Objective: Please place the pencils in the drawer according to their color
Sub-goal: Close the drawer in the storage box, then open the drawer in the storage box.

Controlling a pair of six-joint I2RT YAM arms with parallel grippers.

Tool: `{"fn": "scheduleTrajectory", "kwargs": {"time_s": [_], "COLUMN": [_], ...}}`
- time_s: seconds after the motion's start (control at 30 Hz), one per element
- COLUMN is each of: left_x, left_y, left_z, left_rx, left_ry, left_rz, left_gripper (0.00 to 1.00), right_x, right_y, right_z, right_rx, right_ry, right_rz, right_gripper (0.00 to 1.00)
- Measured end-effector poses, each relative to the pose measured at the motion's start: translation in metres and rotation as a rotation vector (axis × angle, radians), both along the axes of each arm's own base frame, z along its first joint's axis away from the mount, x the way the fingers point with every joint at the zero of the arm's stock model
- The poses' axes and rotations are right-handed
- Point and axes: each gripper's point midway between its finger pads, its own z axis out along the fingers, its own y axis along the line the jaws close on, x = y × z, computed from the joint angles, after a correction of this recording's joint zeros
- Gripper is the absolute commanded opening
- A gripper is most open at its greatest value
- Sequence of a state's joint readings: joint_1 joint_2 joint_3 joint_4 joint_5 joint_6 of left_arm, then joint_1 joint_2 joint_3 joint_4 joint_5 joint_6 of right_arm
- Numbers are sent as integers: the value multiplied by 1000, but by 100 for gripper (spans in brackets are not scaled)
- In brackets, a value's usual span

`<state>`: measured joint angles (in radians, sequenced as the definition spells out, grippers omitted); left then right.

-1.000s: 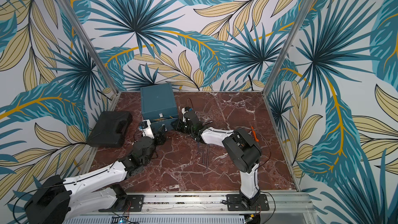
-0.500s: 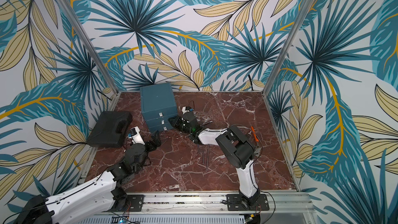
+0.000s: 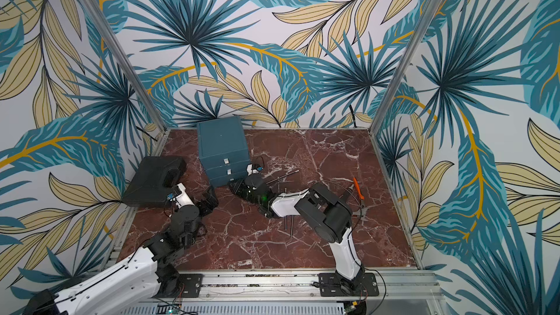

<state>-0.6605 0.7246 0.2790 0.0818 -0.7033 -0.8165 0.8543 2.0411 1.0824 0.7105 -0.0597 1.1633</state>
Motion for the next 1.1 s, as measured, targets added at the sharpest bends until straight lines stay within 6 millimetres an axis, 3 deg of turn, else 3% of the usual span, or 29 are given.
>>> {"fn": "scheduleTrajectory", "kwargs": {"time_s": [0.1,0.27,0.37,0.63,0.87,1.1], "left_x": [-2,-8,-10,-11,-11,-11], "left_y": [7,16,19,21,21,20], "left_z": [1,-9,-13,-15,-15,-16], "left_rx": [-9,-13,-10,-10,-11,-15], "left_ry": [-5,9,19,21,23,26], "left_rz": [17,38,44,49,47,41], "left_gripper": [100,100,100,100,100,100], "right_x": [1,7,10,27,37,41], "right_y": [3,0,2,6,1,2], "right_z": [-5,-40,-49,-39,-63,-57], "right_rx": [16,-13,-27,-3,-23,-2], "right_ry": [2,46,55,29,48,37], "right_rz": [-7,-32,-37,-62,-81,-87], "right_gripper": [41,44,45,45,42,42]}}
